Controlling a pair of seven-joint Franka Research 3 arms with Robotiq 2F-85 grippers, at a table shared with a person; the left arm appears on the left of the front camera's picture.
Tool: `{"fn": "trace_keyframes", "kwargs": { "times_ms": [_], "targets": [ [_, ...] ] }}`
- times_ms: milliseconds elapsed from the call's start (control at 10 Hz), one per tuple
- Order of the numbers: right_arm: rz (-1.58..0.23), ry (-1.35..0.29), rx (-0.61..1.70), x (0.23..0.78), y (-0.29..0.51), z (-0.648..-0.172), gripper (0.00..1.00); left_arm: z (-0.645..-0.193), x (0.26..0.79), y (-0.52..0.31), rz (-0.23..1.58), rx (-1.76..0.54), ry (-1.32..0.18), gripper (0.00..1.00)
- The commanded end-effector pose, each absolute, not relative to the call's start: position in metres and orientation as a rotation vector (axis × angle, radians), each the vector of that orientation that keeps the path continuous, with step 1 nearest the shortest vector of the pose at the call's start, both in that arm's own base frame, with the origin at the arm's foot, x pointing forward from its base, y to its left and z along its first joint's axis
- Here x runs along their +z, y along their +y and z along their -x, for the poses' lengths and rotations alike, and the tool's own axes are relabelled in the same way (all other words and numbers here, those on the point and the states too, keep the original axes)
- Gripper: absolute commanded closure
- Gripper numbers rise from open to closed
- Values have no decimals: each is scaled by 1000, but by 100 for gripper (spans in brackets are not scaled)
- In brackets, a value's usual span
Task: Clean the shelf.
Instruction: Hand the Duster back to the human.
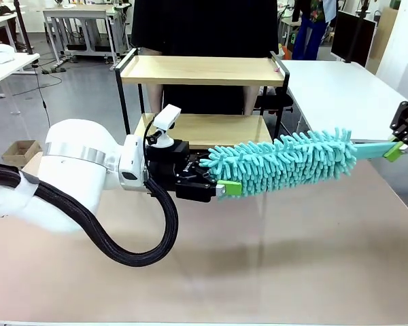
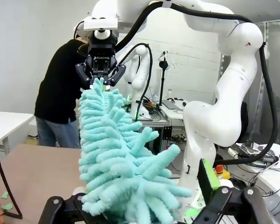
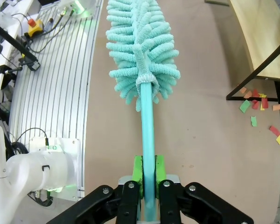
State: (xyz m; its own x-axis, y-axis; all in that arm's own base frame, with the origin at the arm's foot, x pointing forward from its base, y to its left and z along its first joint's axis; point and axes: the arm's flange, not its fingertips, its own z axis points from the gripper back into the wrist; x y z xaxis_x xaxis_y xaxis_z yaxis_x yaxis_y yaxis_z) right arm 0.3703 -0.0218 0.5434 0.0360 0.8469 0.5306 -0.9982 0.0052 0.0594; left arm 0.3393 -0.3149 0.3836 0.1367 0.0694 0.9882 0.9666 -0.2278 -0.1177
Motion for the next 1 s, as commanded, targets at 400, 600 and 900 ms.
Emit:
{"fn": "trace_keyframes", "kwargs": {
  "times_ms": [400,600,900],
  "targets": [
    [-501,-411,1527,545,-14,-370,87,-337,380,-328,1468,-1248,-1089,100],
    [-501,-411,1527,545,-14,-370,87,-336,383,-325,1454,-1266,-1088,94],
    [-501,-411,1527,545,-14,-370,87,-341,387,-320,1445,-1271,-1090,100]
  ]
}}
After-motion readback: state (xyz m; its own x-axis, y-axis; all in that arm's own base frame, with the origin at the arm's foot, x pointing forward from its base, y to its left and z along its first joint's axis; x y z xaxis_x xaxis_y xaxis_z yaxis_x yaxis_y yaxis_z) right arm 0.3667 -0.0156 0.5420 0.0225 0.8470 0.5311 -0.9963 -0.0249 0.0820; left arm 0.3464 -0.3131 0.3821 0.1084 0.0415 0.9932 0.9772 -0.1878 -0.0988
